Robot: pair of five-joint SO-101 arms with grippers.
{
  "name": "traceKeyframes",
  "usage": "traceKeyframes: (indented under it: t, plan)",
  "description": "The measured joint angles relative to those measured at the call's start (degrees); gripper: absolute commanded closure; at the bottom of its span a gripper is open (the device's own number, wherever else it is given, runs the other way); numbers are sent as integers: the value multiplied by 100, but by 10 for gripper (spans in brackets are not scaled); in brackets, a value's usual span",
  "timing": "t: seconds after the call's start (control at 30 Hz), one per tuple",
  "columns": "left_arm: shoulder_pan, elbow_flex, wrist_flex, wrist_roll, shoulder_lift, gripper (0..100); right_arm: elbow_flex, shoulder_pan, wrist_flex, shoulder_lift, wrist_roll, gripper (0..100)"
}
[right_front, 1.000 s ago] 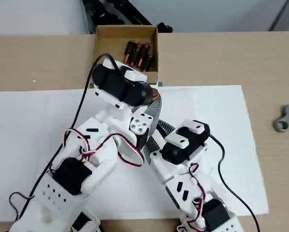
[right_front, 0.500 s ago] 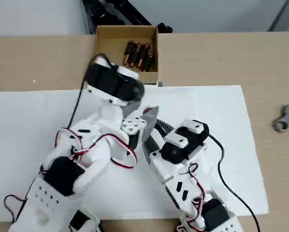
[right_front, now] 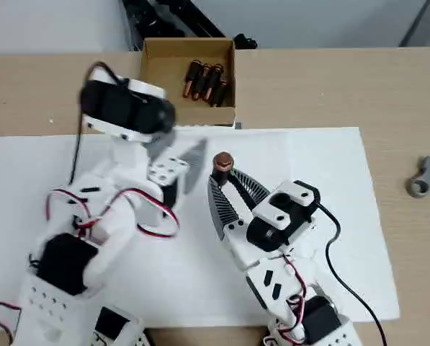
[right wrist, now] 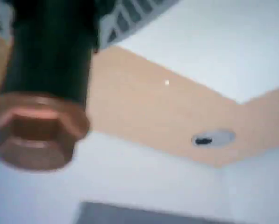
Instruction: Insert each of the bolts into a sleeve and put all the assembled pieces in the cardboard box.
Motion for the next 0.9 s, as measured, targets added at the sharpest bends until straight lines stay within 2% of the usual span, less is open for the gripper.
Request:
traceKeyframes:
  t: [0.27,0.5,0.67,0.9]
  plan:
    - [-941,-18,457,-598,-26,957,-932,747,-747,1415,0,997]
    - [-1354,-18,563,-633,-677,957,-1837,791,-1530,2884,0,997]
    - [-1899,-26,774,-624,-1187,957,-2092,774,-2180,3824,35,997]
    - [-2541,-26,1565,-633,-1705,956,-2101,826,-3596,5090,1257,997]
